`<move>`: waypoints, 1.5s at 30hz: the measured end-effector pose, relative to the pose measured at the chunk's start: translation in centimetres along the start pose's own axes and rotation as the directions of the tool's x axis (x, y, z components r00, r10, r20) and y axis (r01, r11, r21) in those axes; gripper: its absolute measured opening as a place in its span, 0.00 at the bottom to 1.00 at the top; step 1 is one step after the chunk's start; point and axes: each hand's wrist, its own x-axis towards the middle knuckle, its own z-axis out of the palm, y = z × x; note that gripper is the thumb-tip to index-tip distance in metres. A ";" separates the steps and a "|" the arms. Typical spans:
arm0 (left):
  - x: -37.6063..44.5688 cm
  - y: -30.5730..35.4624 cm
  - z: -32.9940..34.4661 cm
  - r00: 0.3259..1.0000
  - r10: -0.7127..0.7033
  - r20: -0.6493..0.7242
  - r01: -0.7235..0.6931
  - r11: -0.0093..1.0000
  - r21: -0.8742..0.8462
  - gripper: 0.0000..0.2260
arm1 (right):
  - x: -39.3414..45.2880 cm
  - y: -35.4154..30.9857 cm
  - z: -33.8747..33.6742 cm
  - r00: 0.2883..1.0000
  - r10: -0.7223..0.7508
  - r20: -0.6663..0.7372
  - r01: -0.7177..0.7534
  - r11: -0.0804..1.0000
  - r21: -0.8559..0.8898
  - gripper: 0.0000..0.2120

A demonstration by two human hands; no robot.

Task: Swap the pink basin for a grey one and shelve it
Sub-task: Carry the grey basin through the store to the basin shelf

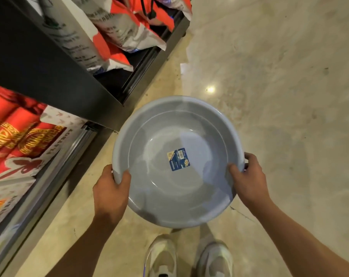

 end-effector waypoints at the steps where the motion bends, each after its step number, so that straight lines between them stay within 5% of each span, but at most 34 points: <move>1: -0.3 0.8 -0.2 1.000 0.002 -0.030 -0.003 0.999 -0.045 0.07 | -0.3 -0.5 -0.4 0.999 0.003 -0.045 -0.001 0.999 0.051 0.18; 16: -10.2 22.6 -15.2 0.956 0.286 -0.068 -0.294 0.924 -0.246 0.09 | -10.1 -16.0 -20.3 0.976 -0.068 -0.209 0.152 0.895 0.420 0.18; 21: -16.4 30.7 -23.4 0.967 0.234 -0.098 -0.252 0.852 -0.459 0.12 | -18.0 -23.6 -30.0 0.963 -0.110 -0.246 0.223 0.835 0.502 0.15; 29: -33.4 44.0 -40.1 0.925 0.343 -0.160 -0.368 0.717 -0.592 0.07 | -35.6 -34.7 -46.9 0.945 -0.160 -0.287 0.296 0.791 0.536 0.14; 45: -49.6 55.3 -58.6 0.798 0.578 -0.172 -0.492 0.460 -0.739 0.11 | -56.7 -45.0 -64.6 0.815 -0.411 -0.407 0.578 0.541 0.611 0.06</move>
